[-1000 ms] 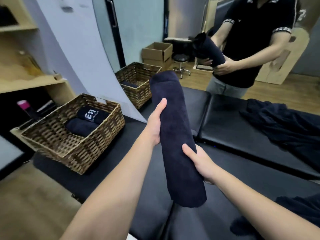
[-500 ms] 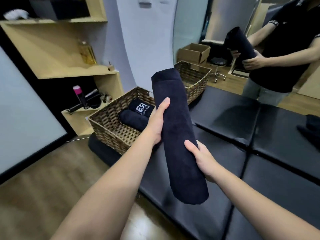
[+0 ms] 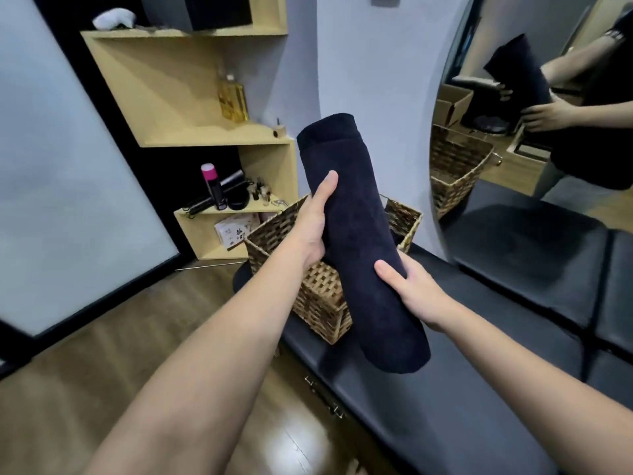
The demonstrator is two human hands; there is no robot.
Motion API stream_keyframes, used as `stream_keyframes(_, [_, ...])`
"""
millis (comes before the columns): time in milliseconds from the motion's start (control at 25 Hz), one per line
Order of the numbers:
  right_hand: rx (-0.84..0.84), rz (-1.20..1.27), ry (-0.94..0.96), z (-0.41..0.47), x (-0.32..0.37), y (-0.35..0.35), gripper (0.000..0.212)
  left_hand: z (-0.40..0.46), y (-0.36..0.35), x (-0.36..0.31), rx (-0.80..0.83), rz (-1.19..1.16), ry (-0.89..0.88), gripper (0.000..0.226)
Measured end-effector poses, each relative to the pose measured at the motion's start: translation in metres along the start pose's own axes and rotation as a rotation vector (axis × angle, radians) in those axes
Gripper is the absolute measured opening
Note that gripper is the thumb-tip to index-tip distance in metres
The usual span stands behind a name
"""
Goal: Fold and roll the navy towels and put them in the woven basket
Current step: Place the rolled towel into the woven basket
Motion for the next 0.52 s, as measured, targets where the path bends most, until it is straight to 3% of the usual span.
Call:
stream_keyframes(80, [0.024, -0.028, 0.004, 0.034, 0.001, 0.001, 0.044, 0.014, 0.020, -0.011, -0.047, 0.007, -0.006, 0.072])
stream_keyframes(240, [0.063, -0.104, 0.041, 0.113, 0.004, 0.004, 0.063, 0.054, 0.065, -0.038, -0.132, 0.019, -0.079, 0.066])
stream_keyframes(400, [0.082, -0.203, 0.042, 0.167, 0.013, 0.006, 0.031, 0.091, 0.105, -0.061, -0.217, 0.084, -0.158, 0.078])
stream_keyframes(520, [0.065, -0.261, 0.029, 0.200, 0.008, 0.008, 0.045, 0.109, 0.120, -0.067, -0.230, 0.066, -0.191, 0.055])
Point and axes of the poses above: each hand's wrist, its own z-axis towards the middle knuckle, its own y-axis out of the back of the hand, x = y × z, the point moved 4 cm from there along z, towards the middle knuckle, and after that the axes turned 7 degrees about x, right-handed, at the moved point
